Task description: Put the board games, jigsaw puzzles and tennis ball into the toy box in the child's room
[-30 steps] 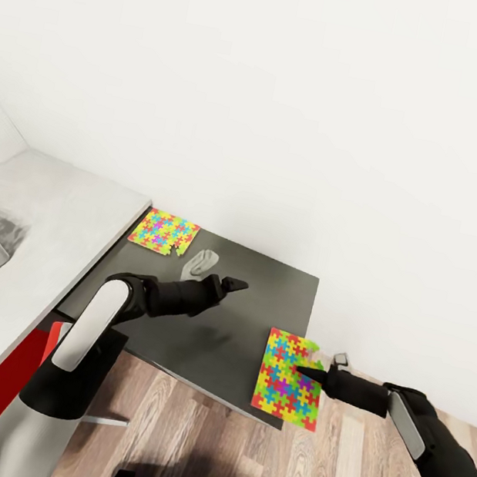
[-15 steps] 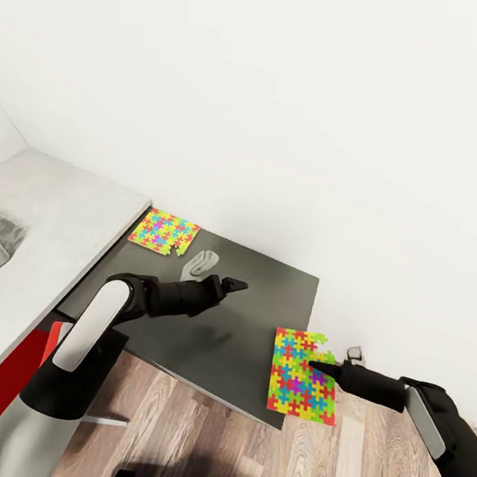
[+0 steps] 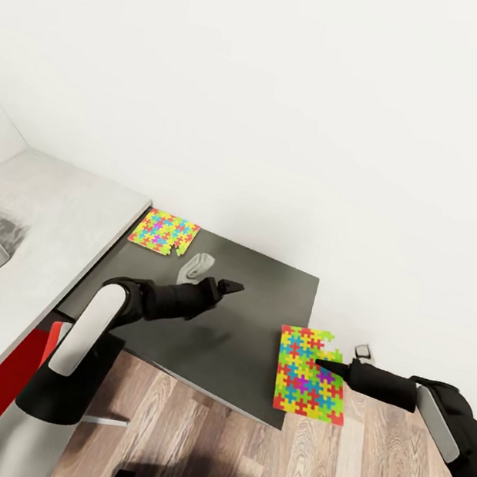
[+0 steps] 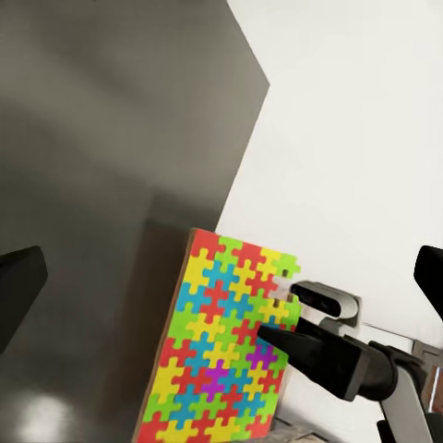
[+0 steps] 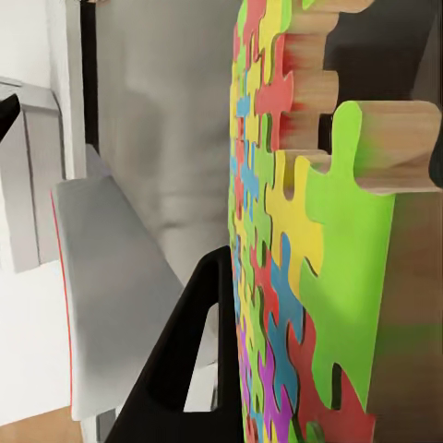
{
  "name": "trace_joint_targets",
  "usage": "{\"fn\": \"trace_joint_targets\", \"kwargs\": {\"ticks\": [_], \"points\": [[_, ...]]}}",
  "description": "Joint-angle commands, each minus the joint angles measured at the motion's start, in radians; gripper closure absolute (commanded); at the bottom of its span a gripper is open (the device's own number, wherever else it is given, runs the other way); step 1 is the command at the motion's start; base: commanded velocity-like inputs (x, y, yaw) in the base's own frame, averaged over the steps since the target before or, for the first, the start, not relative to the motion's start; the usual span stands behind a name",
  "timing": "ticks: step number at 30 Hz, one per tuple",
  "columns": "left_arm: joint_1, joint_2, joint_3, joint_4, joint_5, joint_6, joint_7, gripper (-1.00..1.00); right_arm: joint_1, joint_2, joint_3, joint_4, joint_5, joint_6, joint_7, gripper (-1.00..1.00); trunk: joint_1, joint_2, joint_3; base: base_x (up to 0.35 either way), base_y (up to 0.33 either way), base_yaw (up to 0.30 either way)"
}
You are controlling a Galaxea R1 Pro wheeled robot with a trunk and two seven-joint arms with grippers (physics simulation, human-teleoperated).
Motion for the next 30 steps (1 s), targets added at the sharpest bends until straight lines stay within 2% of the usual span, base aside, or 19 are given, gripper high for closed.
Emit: {"fn": "trace_joint_targets", "kwargs": {"ticks": [1, 12, 17, 22, 30], "points": [[0.001, 0.000, 0.005, -0.001, 0.011, 0.002, 0.009, -1.00, 0.000, -0.003, 0.001, -0.002, -0.004, 0.005, 0.000, 1.00, 0.000, -0.001, -0.001, 0.000, 0.000, 0.000], [0.014, 0.000, 0.012, -0.002, 0.014, 0.013, -0.006, -1.00, 0.002, -0.015, -0.005, -0.013, -0.003, 0.008, 0.000, 1.00, 0.000, -0.001, -0.001, 0.000, 0.000, 0.000], [0.022, -0.001, 0.012, -0.003, 0.015, 0.015, -0.021, -1.00, 0.004, -0.018, -0.026, -0.017, -0.003, 0.008, 0.001, 1.00, 0.000, -0.001, -0.001, 0.000, 0.000, 0.000], [0.025, -0.001, 0.009, -0.003, 0.015, 0.014, -0.031, -1.00, 0.005, -0.020, -0.062, -0.028, -0.002, 0.009, 0.004, 1.00, -0.019, 0.034, 0.015, 0.000, 0.000, 0.000], [0.026, -0.001, 0.014, -0.003, 0.014, 0.012, -0.034, -1.00, 0.026, -0.020, -0.077, -0.088, 0.000, 0.009, 0.006, 1.00, -0.049, 0.090, 0.040, 0.000, 0.000, 0.000]]}}
